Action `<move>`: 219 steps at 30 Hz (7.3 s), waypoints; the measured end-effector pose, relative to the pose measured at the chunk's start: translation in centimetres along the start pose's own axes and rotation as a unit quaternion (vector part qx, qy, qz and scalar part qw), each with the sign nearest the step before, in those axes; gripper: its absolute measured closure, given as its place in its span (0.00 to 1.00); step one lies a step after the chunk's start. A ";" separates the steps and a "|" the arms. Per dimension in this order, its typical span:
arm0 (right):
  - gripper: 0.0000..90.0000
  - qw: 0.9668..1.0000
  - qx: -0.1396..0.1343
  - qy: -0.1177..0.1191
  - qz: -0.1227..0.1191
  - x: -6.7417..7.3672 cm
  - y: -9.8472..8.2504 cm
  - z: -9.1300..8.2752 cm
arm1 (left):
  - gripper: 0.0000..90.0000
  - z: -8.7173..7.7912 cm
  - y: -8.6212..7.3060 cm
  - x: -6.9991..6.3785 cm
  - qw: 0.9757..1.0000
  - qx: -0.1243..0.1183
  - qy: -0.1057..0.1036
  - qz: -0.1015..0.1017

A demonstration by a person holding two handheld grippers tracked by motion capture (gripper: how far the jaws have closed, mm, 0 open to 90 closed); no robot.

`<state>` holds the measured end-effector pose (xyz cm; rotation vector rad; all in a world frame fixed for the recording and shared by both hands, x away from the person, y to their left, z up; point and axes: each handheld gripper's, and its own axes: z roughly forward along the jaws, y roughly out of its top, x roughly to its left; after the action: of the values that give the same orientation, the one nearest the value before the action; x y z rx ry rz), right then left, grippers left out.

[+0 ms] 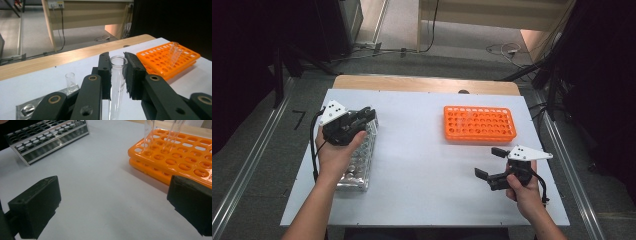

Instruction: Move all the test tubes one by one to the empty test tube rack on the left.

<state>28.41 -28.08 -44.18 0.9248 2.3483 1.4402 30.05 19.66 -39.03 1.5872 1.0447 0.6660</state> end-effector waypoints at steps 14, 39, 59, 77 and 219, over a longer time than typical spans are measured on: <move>0.00 1.000 0.000 0.000 -0.001 -0.1 -0.1 -0.1 | 0.84 1.2 -0.2 1.9 0.999 0.004 0.034 -0.007; 0.00 1.000 0.000 0.001 0.000 0.0 -0.1 -0.1 | 0.84 2.1 -1.0 2.4 0.998 0.021 0.060 0.000; 0.00 1.000 0.003 0.001 0.000 0.0 -0.1 0.0 | 0.83 2.9 -2.3 2.0 0.996 0.053 0.070 0.008; 0.00 1.000 0.005 0.005 0.001 0.1 -0.2 0.2 | 0.83 3.3 -3.1 1.8 0.993 0.083 0.077 0.010; 0.82 0.997 -0.064 -0.041 -0.009 2.2 5.5 3.4 | 0.00 -0.8 -3.0 -6.6 0.993 0.031 -0.110 -0.014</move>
<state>30.60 -22.54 -40.87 0.9077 2.1741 1.4959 25.47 14.30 -41.00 1.6542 0.9301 0.4317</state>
